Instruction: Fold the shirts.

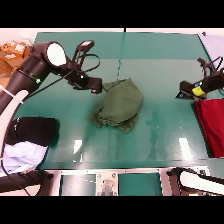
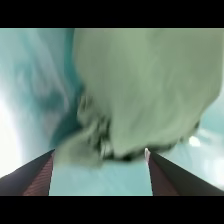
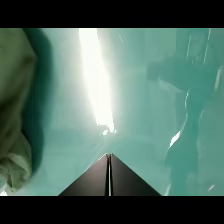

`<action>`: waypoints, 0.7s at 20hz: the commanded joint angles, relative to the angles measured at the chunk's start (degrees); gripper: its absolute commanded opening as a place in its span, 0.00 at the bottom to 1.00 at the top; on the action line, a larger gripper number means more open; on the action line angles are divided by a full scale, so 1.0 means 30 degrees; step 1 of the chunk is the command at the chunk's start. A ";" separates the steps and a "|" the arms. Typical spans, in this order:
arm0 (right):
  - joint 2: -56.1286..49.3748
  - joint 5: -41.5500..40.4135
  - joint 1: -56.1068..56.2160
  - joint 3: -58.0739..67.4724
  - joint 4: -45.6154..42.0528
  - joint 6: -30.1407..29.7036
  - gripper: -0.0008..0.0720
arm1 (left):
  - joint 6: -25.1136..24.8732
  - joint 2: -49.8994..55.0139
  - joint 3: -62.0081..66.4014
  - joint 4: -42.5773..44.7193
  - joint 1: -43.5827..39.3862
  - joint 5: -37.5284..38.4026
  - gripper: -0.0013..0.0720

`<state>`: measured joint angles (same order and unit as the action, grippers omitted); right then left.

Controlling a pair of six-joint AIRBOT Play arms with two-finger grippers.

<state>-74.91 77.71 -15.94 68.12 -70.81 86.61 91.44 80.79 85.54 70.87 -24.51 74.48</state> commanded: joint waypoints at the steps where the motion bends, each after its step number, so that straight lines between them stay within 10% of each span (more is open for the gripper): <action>1: 0.0903 -0.1880 -0.0204 -0.4371 0.2222 -0.0976 0.03 | -0.0015 0.0073 -0.1989 -0.1705 0.0488 0.1341 0.89; 3: 0.0918 -0.2922 0.0233 -0.7111 0.5952 -0.3344 0.08 | -0.0554 0.0073 -0.4488 -0.2856 -0.0087 -0.0248 0.89; 6: 0.0903 -0.4393 0.1923 -0.9748 0.8874 -0.5297 0.63 | -0.0656 0.0109 -0.6819 -0.2470 -0.0109 -0.2055 0.89; 14: -0.1268 -0.9741 0.7861 -0.9311 1.0965 -0.5544 0.57 | -0.0663 0.0095 -0.6834 -0.2339 0.3905 -0.1217 0.89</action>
<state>-76.27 53.49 3.36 39.20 -41.39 70.74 89.58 81.08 65.52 64.10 -15.38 69.41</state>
